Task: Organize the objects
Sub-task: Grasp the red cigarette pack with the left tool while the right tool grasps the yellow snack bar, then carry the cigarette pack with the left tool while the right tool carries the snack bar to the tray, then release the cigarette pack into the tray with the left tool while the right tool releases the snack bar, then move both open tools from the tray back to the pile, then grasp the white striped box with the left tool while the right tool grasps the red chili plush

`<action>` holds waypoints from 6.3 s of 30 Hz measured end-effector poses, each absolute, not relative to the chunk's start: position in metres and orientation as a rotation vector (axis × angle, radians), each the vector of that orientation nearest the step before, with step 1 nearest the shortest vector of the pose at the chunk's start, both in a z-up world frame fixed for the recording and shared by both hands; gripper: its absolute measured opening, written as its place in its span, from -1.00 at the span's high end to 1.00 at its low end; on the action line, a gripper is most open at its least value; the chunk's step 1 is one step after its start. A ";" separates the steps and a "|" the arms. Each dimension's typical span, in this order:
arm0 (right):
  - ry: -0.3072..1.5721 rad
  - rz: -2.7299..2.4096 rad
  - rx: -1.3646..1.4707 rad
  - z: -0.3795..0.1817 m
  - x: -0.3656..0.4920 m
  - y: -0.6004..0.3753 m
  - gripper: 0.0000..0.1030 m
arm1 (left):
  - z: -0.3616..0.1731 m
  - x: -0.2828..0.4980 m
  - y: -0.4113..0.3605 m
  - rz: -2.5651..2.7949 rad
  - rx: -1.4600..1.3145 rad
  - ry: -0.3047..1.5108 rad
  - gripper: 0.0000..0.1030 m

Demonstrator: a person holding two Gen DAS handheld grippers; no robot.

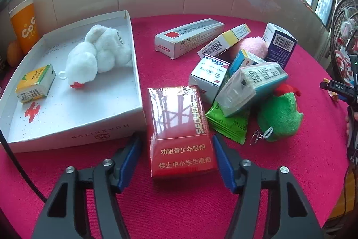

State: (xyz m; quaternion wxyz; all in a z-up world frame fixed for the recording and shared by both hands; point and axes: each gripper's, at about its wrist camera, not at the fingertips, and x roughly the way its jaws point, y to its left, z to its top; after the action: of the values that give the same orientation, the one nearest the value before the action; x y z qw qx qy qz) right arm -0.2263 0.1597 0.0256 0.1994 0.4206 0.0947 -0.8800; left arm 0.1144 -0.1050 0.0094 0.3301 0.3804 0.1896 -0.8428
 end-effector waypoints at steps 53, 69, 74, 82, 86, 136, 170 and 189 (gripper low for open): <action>0.183 -2.184 0.649 0.054 -0.047 0.065 0.61 | 0.050 0.161 -0.081 -2.300 0.618 0.324 -0.05; 0.269 -1.990 0.611 0.060 0.017 0.014 0.61 | 0.051 0.201 -0.107 -2.198 0.566 0.408 -0.05; 0.293 -1.943 0.598 0.061 0.034 -0.001 0.61 | 0.053 0.214 -0.115 -2.157 0.540 0.412 -0.05; 0.325 -1.851 0.589 0.065 0.062 -0.028 0.61 | 0.058 0.242 -0.139 -2.080 0.495 0.450 -0.05; 0.342 -1.807 0.593 0.065 0.076 -0.044 0.61 | 0.066 0.252 -0.145 -2.043 0.465 0.397 -0.05; 0.432 -1.666 0.597 0.074 0.118 -0.154 -0.68 | 0.109 0.265 -0.255 -1.967 0.382 0.622 -1.00; 0.168 -1.735 1.031 0.006 -0.044 0.024 -0.69 | 0.022 0.132 -0.103 -2.556 0.986 0.555 -1.00; 0.195 -1.821 1.034 0.004 -0.054 0.036 0.07 | 0.054 0.087 -0.111 -2.618 0.955 0.356 -0.81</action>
State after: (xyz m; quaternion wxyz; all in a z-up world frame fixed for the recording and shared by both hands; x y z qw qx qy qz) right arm -0.0540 0.0363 0.0043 0.4964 0.4268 0.0805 -0.7516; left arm 0.0869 -0.1108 0.0536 0.1652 0.3351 0.1249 -0.9191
